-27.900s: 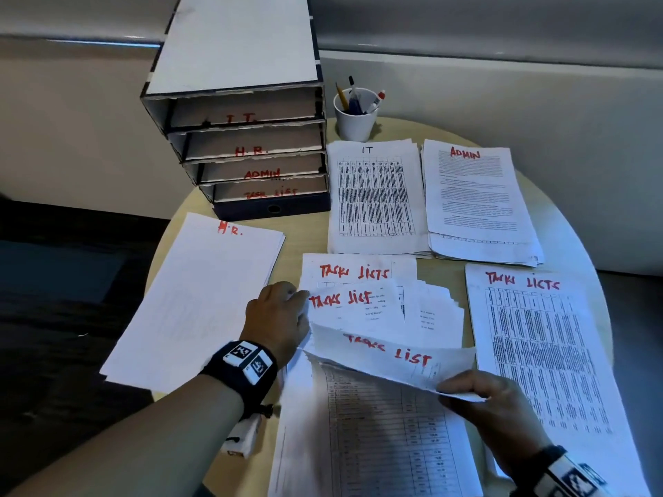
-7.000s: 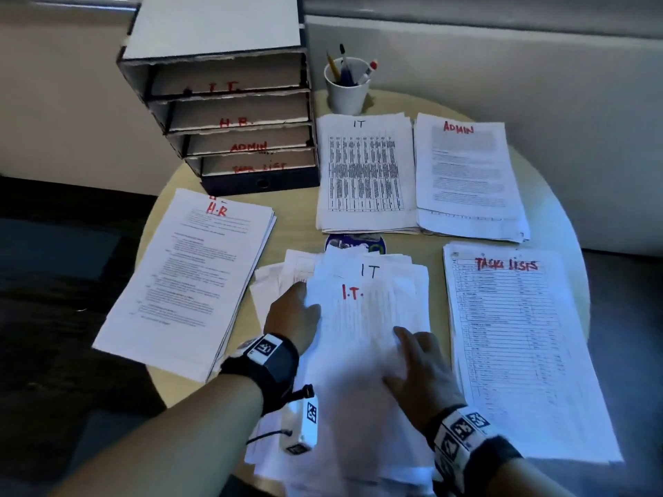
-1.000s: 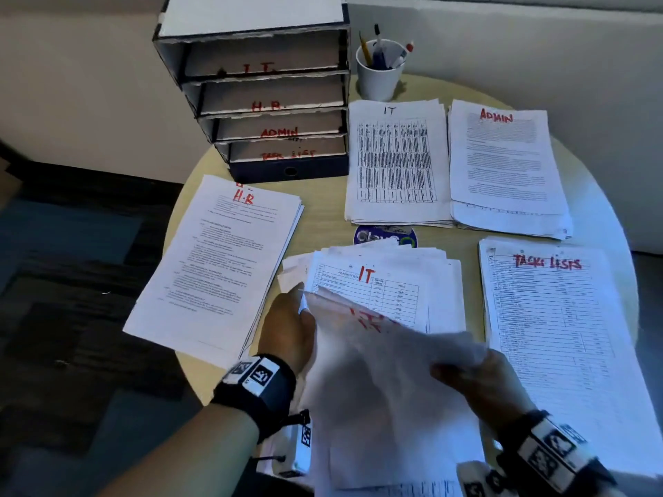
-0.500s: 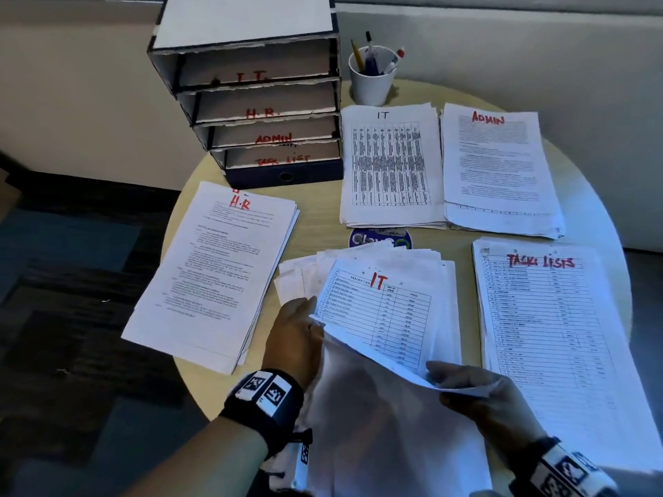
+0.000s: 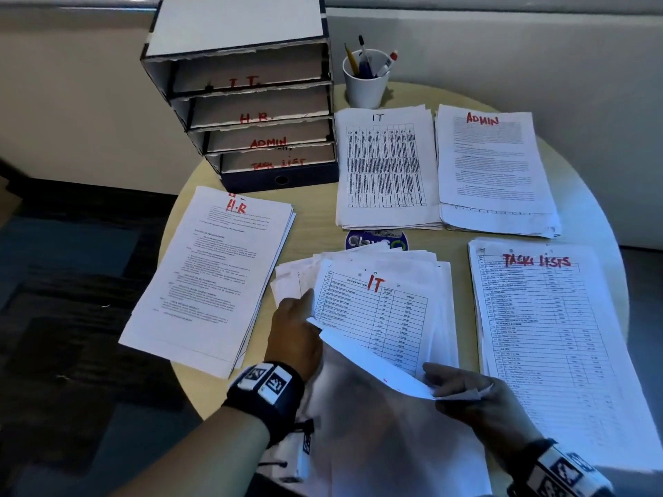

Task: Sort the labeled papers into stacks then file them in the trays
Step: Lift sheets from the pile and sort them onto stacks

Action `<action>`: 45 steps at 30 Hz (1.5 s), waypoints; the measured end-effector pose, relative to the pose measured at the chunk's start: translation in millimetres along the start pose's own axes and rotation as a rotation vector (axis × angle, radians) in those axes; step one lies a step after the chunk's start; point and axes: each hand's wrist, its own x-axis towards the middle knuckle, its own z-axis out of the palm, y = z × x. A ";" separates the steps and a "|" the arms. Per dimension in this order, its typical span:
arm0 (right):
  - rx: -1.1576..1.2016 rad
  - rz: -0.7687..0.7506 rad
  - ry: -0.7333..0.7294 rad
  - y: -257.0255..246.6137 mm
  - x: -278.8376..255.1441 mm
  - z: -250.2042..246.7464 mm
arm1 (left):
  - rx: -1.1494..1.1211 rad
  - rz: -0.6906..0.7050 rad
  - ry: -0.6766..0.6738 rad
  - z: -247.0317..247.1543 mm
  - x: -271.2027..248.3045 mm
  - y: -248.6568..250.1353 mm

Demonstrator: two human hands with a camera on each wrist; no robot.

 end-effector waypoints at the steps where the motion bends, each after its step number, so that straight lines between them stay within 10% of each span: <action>1: -0.008 -0.001 0.005 1.5 0.7 -0.4 | -0.046 0.002 -0.023 -3.5 5.7 0.6; 10: 0.016 0.006 -0.004 3.4 1.5 -1.0 | -0.043 -0.004 -0.179 -21.4 35.0 12.9; 24: 0.005 -0.208 0.031 11.3 -7.6 -15.2 | -0.659 -0.341 -0.172 -46.5 -10.8 8.8; 30: 0.029 -0.195 0.022 12.6 -4.0 -11.0 | -0.415 -0.126 -0.267 -42.0 -6.6 5.1; 39: -0.305 -0.322 -0.005 -3.6 -10.2 -18.8 | -0.988 -0.254 -0.154 -53.9 -36.7 22.5; 45: 0.056 -0.181 0.082 -28.3 1.7 -7.5 | -1.326 -0.427 -0.287 -55.3 -17.1 34.4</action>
